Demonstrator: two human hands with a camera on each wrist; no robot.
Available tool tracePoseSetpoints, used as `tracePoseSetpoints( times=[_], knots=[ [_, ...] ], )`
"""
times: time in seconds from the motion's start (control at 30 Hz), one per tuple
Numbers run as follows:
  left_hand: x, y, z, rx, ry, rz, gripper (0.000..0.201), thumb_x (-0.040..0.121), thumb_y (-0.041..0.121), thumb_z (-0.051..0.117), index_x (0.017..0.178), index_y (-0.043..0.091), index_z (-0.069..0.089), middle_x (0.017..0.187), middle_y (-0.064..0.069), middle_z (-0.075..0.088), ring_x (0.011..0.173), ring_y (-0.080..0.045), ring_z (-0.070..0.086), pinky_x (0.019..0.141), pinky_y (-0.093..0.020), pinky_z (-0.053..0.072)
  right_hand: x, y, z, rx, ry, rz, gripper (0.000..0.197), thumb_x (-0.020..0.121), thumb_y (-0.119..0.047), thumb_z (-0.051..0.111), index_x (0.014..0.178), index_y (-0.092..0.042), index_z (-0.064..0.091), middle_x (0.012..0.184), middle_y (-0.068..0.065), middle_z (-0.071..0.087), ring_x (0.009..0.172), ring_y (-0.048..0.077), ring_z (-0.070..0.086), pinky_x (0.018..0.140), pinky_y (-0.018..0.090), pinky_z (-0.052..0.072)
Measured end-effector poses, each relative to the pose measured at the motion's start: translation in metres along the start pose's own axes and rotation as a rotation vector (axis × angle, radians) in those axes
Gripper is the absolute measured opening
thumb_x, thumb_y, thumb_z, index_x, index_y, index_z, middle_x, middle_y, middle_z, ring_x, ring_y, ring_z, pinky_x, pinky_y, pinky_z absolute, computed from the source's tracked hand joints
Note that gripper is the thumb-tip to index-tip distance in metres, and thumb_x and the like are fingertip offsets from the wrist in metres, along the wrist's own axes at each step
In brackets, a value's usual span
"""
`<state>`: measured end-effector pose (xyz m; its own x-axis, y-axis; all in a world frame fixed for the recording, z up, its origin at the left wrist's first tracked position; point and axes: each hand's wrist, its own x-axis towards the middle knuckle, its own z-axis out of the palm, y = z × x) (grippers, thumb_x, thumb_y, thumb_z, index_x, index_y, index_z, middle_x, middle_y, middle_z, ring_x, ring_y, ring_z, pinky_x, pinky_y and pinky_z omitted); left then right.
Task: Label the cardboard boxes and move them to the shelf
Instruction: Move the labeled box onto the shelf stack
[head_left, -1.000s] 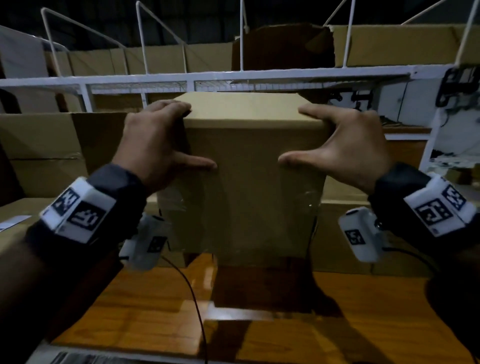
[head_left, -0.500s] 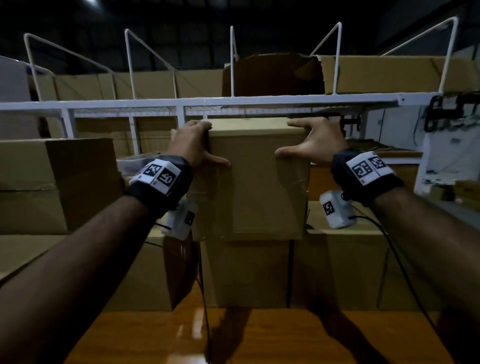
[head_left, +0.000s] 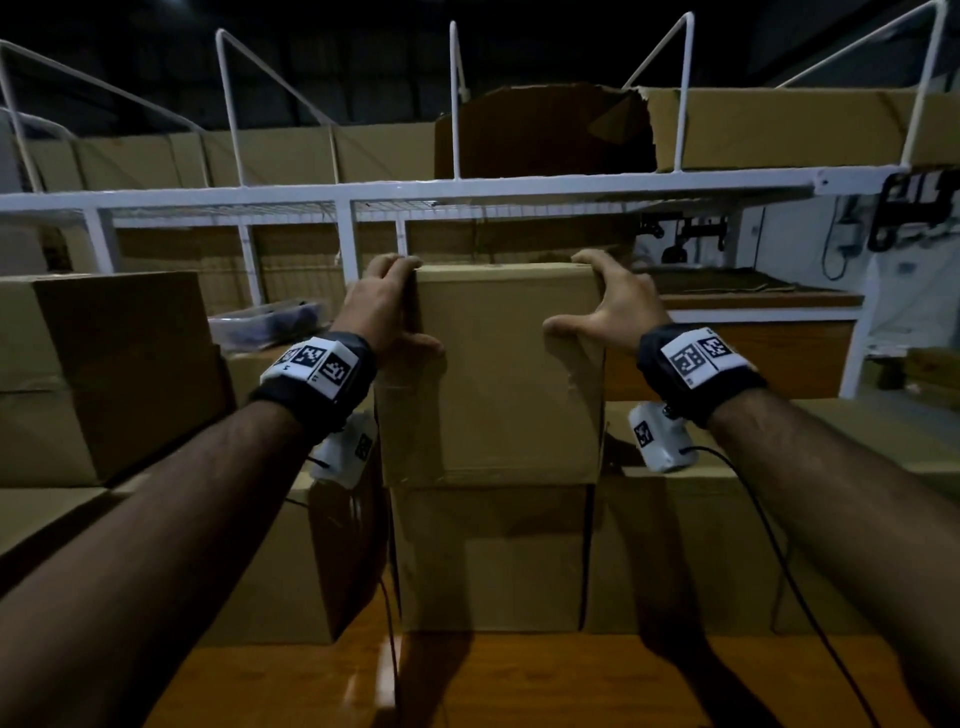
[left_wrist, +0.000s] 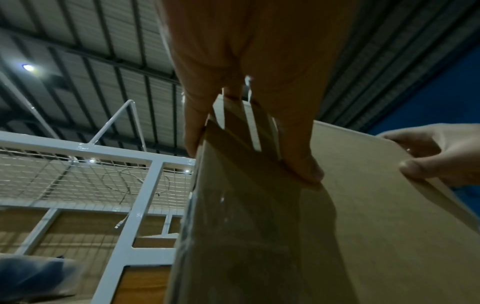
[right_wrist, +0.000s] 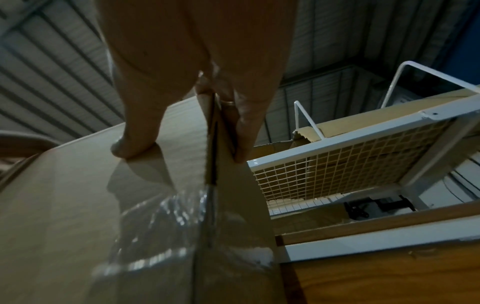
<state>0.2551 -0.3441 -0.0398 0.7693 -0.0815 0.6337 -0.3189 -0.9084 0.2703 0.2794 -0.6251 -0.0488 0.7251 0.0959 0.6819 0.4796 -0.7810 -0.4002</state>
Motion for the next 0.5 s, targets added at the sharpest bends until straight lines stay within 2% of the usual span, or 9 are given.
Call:
tracePoseSetpoints(
  times=[0.1, 0.17, 0.27, 0.4, 0.5],
  knots=[
    [-0.005, -0.004, 0.010, 0.031, 0.009, -0.014, 0.120, 0.057, 0.029, 0.090, 0.150, 0.025, 0.013, 0.158, -0.005, 0.002, 0.140, -0.038, 0.021, 0.112, -0.054, 0.027, -0.017, 0.006, 0.008, 0.010, -0.004, 0.011, 0.102, 0.066, -0.037, 0.085, 0.146, -0.031, 0.023, 0.129, 0.017, 0.052, 0.116, 0.031, 0.053, 0.089, 0.039, 0.050],
    [-0.008, -0.004, 0.014, 0.041, 0.016, -0.028, 0.128, 0.058, 0.027, 0.090, 0.151, 0.024, 0.004, 0.159, -0.002, -0.008, 0.142, -0.038, 0.018, 0.114, -0.052, 0.025, -0.026, 0.007, 0.014, 0.020, 0.006, 0.024, 0.113, 0.066, -0.034, 0.085, 0.149, -0.038, 0.009, 0.129, 0.019, 0.052, 0.113, 0.032, 0.055, 0.090, 0.047, 0.052],
    [-0.008, -0.004, 0.017, 0.055, 0.026, -0.033, 0.130, 0.057, 0.026, 0.090, 0.152, 0.021, 0.002, 0.159, -0.005, -0.005, 0.141, -0.039, 0.018, 0.115, -0.050, 0.024, -0.026, 0.008, 0.022, 0.013, 0.027, 0.050, 0.118, 0.066, -0.035, 0.085, 0.149, -0.040, 0.001, 0.129, 0.020, 0.052, 0.113, 0.033, 0.055, 0.090, 0.049, 0.052],
    [0.002, -0.005, 0.021, 0.064, 0.021, -0.039, 0.128, 0.054, 0.027, 0.092, 0.151, 0.020, 0.008, 0.155, -0.007, 0.005, 0.135, -0.040, 0.028, 0.111, -0.051, 0.031, -0.014, 0.007, 0.026, -0.023, 0.051, 0.051, 0.117, 0.064, -0.032, 0.087, 0.151, -0.032, 0.008, 0.121, 0.018, 0.056, 0.104, 0.030, 0.059, 0.084, 0.042, 0.055],
    [0.006, -0.008, 0.022, 0.053, 0.018, -0.056, 0.126, 0.054, 0.024, 0.092, 0.150, 0.021, 0.010, 0.154, -0.008, 0.008, 0.133, -0.039, 0.029, 0.110, -0.051, 0.032, -0.010, 0.005, 0.031, -0.030, 0.059, 0.031, 0.115, 0.062, -0.032, 0.088, 0.149, -0.030, 0.013, 0.117, 0.015, 0.058, 0.100, 0.027, 0.061, 0.082, 0.042, 0.056]
  ],
)
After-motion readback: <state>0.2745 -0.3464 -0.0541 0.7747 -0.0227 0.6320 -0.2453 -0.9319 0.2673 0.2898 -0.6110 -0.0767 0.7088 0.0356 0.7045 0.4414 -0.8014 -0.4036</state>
